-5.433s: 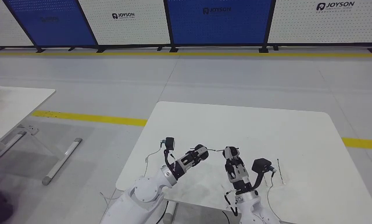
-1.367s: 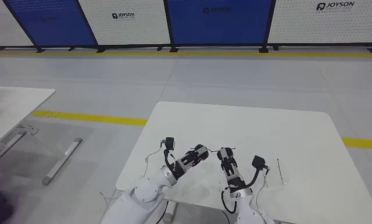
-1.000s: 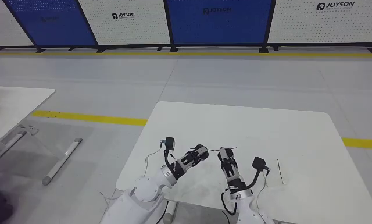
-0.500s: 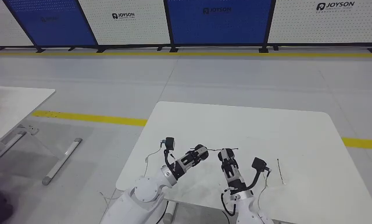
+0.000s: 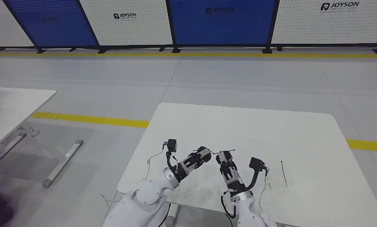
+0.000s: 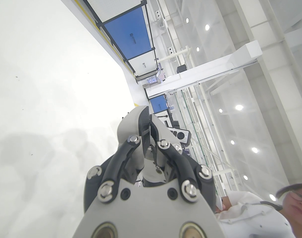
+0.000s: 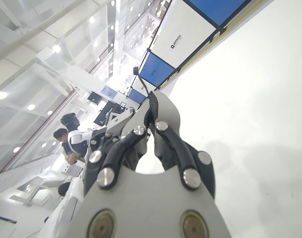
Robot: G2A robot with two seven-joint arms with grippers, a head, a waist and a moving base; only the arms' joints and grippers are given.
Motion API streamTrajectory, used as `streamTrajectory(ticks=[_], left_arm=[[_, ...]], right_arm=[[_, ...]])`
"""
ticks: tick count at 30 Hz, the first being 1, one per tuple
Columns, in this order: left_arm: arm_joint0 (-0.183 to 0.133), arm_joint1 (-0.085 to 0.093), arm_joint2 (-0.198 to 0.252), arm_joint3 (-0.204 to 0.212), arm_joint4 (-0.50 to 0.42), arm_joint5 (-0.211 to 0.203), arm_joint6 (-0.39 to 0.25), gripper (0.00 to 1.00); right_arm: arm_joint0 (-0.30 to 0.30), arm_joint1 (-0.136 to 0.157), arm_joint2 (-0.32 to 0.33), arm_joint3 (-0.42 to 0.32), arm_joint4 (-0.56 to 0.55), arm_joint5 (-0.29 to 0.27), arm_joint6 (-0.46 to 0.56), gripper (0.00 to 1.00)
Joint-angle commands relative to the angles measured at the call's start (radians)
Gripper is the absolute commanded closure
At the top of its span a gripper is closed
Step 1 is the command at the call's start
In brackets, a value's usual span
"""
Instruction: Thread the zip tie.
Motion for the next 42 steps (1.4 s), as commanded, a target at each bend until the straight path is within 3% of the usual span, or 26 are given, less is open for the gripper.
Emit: streamTrajectory(ticks=[1,16,27,42], left_arm=[[0.0,0.0,0.0,0.0,0.0,0.0,0.0,1.0],[0.0,0.0,0.0,0.0,0.0,0.0,0.0,1.0],[-0.004,-0.004,0.017,0.007,0.078,0.006,0.086,1.0],[0.011,-0.001,0.019,-0.002,0.071,-0.008,0.063,1.0]], right_arm=[[0.005,0.0,0.0,0.005,0.005,-0.002,0.008,1.0],[0.014,0.0,0.008,0.021,0.011,-0.03,0.018,1.0],[0.003,0.0,0.005,0.008,-0.019,-0.03,-0.003,1.0],[-0.003,0.0,0.009,0.016,-0.017,-0.039,-0.002,1.0]])
